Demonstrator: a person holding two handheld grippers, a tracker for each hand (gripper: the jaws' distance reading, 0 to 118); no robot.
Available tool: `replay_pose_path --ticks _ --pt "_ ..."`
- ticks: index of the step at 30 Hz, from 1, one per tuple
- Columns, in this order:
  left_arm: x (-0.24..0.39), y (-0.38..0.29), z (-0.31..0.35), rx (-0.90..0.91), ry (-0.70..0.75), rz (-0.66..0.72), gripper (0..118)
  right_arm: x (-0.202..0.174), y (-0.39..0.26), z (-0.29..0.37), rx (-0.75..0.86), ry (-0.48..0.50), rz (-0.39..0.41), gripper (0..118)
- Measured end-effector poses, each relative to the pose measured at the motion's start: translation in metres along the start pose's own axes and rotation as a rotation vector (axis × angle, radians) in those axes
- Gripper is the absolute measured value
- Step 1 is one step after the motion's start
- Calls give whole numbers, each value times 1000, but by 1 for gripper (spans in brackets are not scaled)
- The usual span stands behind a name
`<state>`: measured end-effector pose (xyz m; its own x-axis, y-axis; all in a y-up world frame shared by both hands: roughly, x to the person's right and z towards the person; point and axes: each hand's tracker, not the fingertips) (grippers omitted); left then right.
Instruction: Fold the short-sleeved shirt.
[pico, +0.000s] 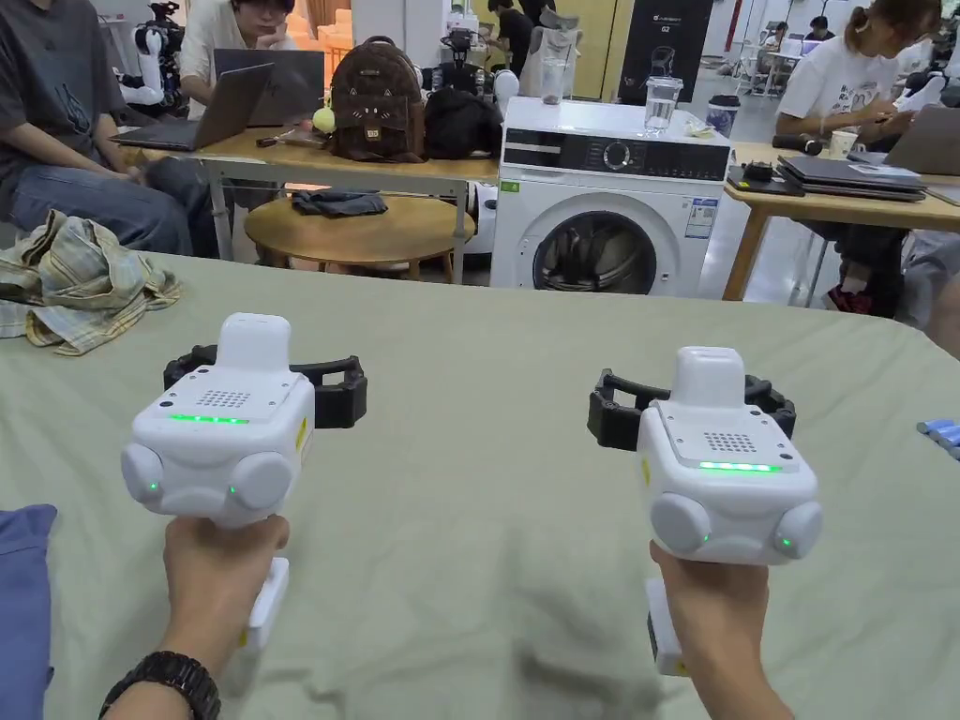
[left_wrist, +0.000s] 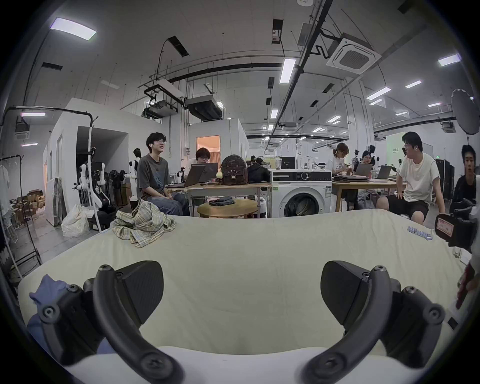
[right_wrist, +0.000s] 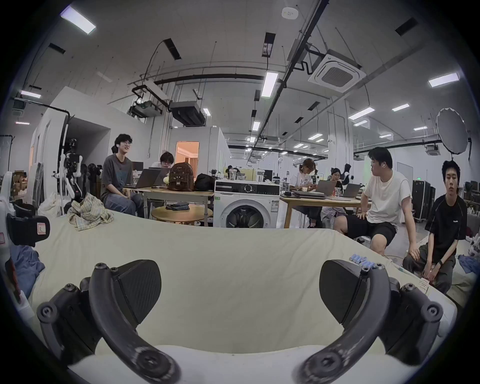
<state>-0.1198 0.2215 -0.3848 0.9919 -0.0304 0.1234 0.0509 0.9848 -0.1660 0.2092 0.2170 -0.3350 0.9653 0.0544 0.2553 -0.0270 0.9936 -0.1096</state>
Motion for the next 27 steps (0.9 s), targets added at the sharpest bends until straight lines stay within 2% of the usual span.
replay_pose_path --ticks 27 --pt "8 -2 2 -1 -13 -29 118 5 -3 -3 -18 -9 -33 118"
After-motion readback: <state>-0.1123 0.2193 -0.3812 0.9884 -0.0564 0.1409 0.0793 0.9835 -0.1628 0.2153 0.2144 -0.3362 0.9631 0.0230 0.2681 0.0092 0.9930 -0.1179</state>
